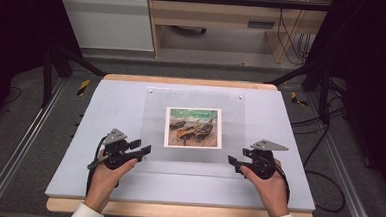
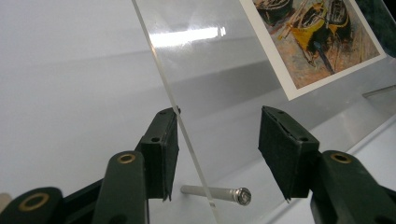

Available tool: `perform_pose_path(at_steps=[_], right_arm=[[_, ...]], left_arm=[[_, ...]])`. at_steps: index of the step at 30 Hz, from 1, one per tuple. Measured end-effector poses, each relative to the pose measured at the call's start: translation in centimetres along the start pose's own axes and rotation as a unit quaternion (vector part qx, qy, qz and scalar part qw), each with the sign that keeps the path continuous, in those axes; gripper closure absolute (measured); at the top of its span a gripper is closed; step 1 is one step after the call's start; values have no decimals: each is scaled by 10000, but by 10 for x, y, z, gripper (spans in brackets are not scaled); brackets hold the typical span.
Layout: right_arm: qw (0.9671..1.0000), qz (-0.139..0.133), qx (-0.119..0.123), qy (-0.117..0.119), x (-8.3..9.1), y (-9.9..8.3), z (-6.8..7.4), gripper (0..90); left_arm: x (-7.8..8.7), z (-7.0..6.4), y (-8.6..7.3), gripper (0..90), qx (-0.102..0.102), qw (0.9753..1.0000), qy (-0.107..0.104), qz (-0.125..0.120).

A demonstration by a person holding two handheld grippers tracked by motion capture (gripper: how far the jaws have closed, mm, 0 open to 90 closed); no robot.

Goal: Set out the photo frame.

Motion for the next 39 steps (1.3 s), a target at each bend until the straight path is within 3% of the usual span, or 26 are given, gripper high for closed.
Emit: perform_pose_path(at_steps=[39], right_arm=[[9990,122,353,-235,13,-14,11,463]], left_arm=[[15,-12,-9,548,-310,9991,279,-31]])
Point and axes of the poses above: each handheld gripper's, and its own axes: x roughly backward along the jaws, y roughly out of its top, z roughly to its left, the point moved 1 cm from there along -x, roughly forward along the jaws, and after that the axes turned 6 degrees about y, right-handed, at the moved point
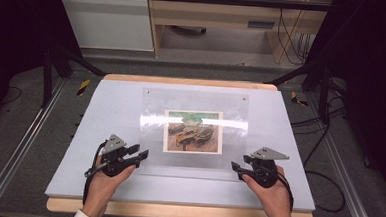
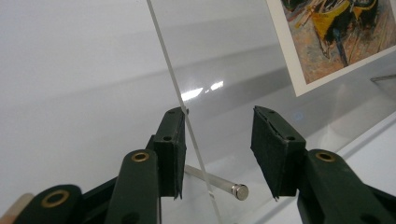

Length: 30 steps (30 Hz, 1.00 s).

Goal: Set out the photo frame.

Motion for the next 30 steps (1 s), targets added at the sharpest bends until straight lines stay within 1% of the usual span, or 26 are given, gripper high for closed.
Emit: perform_pose_path(at_steps=[11,18,21,30], right_arm=[[10000,31,74,-56,2,-3,2,492],[9999,54,86,-77,3,-5,3,504],[9999,48,137,-82,4,-6,3,510],[9999,60,83,-91,5,-7,4,527]], left_arm=[[3,-3,-2,565,-64,10000,68,-3],[4,-3,-3,576,-80,9999,69,-8],[5,-3,-4,581,-86,9999,69,-10],[6,-4,-4,591,-130,9999,98,8]])
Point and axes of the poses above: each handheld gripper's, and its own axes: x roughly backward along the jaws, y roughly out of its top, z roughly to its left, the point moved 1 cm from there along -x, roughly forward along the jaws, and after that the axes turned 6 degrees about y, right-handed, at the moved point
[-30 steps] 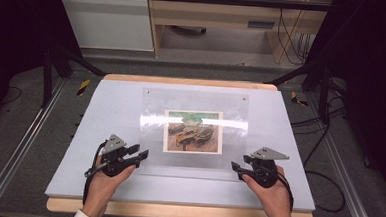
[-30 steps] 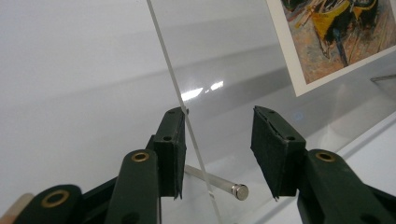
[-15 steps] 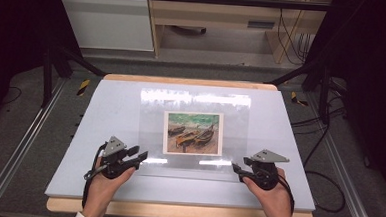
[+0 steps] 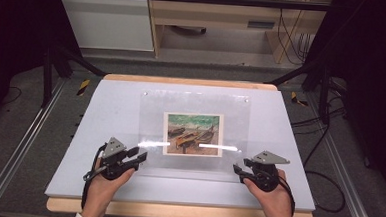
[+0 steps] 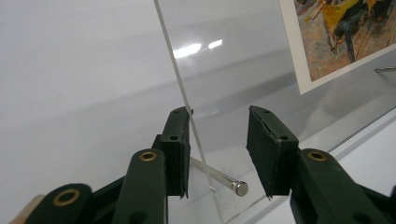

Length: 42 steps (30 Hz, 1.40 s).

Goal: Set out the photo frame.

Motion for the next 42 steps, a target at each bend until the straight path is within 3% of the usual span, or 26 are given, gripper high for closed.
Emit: perform_pose_path(at_steps=[42], right_arm=[[9993,171,220,-233,5,-10,8,616]], left_arm=[[8,-5,-9,657,-141,9999,48,59]])
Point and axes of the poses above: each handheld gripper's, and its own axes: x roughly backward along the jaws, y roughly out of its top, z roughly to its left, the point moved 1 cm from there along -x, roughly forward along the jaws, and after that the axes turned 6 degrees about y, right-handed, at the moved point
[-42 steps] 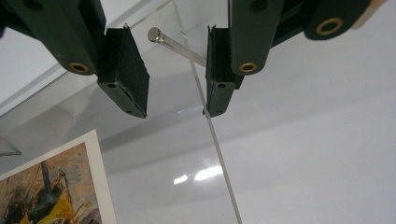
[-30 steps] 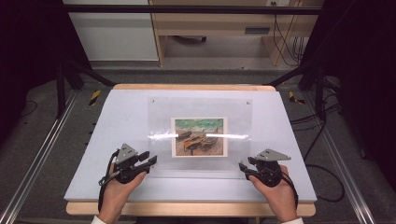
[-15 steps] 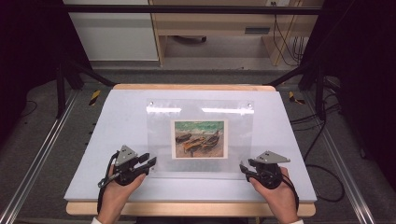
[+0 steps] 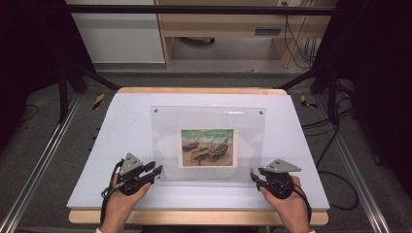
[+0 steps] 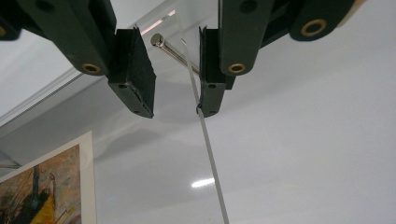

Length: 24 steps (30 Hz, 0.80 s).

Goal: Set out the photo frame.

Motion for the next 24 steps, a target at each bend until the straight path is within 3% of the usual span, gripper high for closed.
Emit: perform_pose_path(at_steps=[24], right_arm=[[9999,43,65,-78,1,-5,5,626]], left_arm=[[3,-2,-5,672,-89,9999,-9,60]])
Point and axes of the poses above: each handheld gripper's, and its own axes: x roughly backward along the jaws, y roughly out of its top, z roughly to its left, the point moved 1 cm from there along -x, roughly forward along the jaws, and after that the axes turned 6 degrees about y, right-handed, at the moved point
